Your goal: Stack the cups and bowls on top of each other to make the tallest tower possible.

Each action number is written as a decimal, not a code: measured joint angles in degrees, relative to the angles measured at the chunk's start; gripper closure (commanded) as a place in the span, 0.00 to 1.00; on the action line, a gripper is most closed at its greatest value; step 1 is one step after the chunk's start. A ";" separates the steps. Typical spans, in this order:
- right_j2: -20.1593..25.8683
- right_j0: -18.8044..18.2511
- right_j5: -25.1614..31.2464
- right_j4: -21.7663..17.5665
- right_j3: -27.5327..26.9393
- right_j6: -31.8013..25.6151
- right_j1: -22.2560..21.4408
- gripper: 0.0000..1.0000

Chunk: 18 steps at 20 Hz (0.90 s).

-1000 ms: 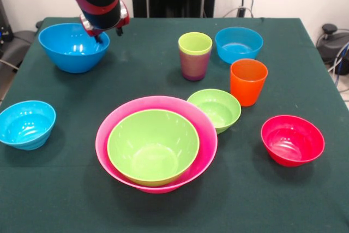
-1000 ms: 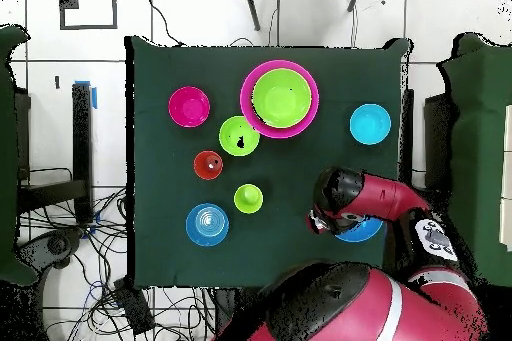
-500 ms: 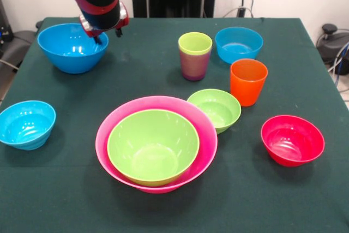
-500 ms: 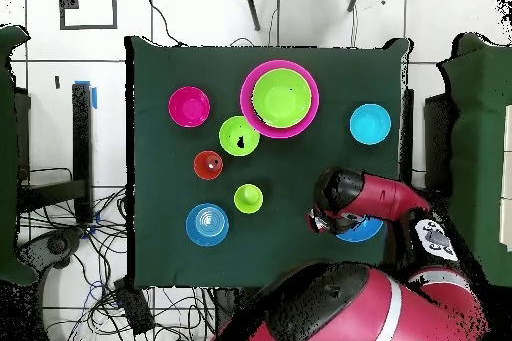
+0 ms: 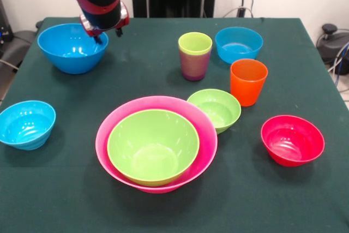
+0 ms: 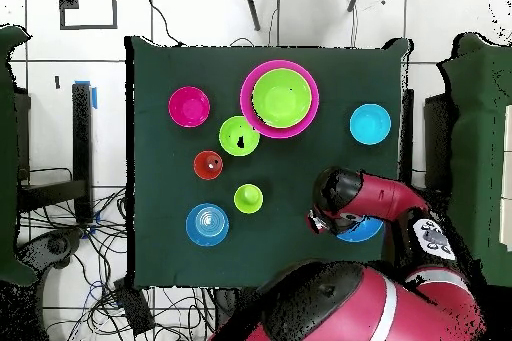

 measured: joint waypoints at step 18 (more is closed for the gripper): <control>-0.87 1.41 0.00 0.00 -0.49 0.00 0.00 0.00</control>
